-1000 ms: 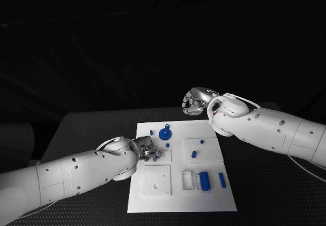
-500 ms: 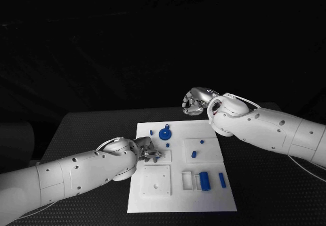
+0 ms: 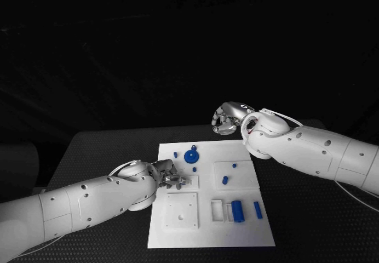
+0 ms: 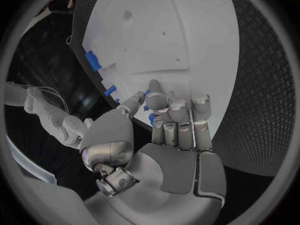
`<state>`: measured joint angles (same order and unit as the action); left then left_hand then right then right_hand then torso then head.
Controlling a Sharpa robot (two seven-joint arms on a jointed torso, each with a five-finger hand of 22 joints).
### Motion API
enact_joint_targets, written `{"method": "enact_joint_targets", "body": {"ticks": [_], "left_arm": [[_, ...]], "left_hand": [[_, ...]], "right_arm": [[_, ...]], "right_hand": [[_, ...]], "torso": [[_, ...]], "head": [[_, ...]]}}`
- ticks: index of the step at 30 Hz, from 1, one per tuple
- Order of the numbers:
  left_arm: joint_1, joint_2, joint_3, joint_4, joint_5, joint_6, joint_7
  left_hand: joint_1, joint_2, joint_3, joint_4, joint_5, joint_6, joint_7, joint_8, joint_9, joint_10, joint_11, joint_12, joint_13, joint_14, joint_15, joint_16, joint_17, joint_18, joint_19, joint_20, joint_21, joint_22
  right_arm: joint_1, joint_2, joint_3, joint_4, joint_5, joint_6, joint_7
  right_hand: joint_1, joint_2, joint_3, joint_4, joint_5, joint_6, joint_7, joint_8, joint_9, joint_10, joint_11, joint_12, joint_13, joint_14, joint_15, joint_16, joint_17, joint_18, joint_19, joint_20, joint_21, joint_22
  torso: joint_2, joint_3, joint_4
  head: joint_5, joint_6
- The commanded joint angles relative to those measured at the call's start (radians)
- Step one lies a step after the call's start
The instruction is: Assemble the parts on the task board
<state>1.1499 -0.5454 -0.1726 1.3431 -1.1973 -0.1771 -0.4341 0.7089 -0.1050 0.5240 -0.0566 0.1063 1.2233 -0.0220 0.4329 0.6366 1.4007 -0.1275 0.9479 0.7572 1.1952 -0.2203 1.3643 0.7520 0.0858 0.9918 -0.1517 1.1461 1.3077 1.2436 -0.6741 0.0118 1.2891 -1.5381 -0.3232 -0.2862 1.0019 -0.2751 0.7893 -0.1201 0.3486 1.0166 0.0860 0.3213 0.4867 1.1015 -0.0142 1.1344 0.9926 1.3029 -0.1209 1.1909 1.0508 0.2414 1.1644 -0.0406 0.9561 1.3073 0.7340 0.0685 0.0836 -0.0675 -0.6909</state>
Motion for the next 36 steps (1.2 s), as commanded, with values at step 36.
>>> {"method": "enact_joint_targets", "body": {"ticks": [36], "left_arm": [[0.127, -0.019, 0.092, -0.143, 0.223, 0.096, 0.05]], "left_hand": [[0.24, 0.007, -0.202, 0.069, 0.1, -0.249, 0.101, -0.117, -0.026, -0.156, 0.095, -0.179, -0.097, -0.139, 0.092, -0.156, -0.108, -0.017, -0.132, -0.065, -0.139, -0.047]], "right_arm": [[-0.004, -0.009, 0.001, -0.018, 0.01, -0.01, 0.014]], "right_hand": [[-0.008, -0.001, 0.002, -0.002, 0.005, -0.011, 0.015, -0.013, -0.001, -0.003, 0.003, 0.006, -0.003, -0.004, 0.002, -0.006, -0.001, 0.02, 0.009, -0.001, -0.007, 0.012]], "torso": [[0.001, 0.0004, 0.0002]], "head": [[0.002, 0.042]]}}
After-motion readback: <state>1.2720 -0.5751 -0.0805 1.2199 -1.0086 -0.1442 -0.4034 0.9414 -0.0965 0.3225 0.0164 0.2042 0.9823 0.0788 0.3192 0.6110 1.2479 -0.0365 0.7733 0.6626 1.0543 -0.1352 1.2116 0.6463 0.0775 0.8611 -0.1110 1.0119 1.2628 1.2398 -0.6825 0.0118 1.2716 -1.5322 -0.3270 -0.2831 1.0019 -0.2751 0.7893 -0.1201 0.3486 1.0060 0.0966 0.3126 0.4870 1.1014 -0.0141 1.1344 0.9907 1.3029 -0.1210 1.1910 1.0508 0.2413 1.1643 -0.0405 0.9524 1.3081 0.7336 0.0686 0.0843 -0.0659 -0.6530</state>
